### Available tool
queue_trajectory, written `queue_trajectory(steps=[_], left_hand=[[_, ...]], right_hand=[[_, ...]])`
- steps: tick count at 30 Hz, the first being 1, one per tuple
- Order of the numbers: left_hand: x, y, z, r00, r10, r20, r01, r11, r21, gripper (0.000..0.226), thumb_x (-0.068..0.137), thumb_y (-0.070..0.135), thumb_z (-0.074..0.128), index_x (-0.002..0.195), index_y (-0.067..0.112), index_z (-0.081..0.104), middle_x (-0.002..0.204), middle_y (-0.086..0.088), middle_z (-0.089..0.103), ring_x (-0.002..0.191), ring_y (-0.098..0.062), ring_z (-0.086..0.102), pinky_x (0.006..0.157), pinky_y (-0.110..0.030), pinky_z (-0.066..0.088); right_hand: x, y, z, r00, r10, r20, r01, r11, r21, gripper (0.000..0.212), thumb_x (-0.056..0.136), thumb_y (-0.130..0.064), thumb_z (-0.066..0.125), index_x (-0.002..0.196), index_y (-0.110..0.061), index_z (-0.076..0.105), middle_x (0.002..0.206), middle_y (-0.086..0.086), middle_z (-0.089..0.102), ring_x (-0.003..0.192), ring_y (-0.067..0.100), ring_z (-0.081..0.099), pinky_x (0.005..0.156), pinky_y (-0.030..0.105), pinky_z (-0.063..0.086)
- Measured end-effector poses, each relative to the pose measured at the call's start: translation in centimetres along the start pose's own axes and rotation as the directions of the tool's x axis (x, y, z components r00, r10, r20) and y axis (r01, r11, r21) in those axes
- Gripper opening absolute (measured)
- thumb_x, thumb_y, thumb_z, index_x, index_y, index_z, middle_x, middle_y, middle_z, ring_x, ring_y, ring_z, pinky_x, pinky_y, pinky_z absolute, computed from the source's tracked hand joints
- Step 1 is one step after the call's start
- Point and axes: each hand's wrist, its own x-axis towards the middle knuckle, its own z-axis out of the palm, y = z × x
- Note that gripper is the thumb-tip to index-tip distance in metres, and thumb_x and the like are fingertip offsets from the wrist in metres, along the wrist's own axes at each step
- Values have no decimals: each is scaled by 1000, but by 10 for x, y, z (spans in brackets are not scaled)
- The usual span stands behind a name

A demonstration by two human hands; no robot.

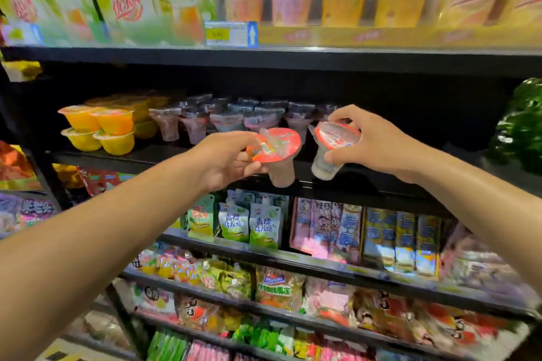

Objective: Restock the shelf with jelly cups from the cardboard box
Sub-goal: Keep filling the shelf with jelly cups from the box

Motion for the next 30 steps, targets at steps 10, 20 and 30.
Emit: queue_trajectory(steps=[10,20,30], left_hand=[[104,11,14,994,-88,58,84,994,66,25,92,7,66,117,0,65,98,-18,72,82,-23,67,44,-19,51],[150,-4,26,998,-63,6,63,997,45,8,93,4,65,94,-3,66,92,-20,69,58,-25,70,52,-26,58],[158,-6,41,999,-30,-27,31,999,37,17,95,10,65,111,5,68,113,-15,72,85,-23,70,63,-29,62]], right_hand=[[43,39,1,993,118,1,-118,993,-29,68,75,-33,85,136,-30,54,124,-10,56,103,8,56,77,24,46],[72,72,18,980,197,1,-197,980,-11,72,75,-36,83,140,-35,51,125,-7,61,108,11,61,93,31,53],[98,87,28,983,174,51,-179,974,137,71,77,-34,84,139,-35,51,127,-12,56,109,8,58,83,22,50]])
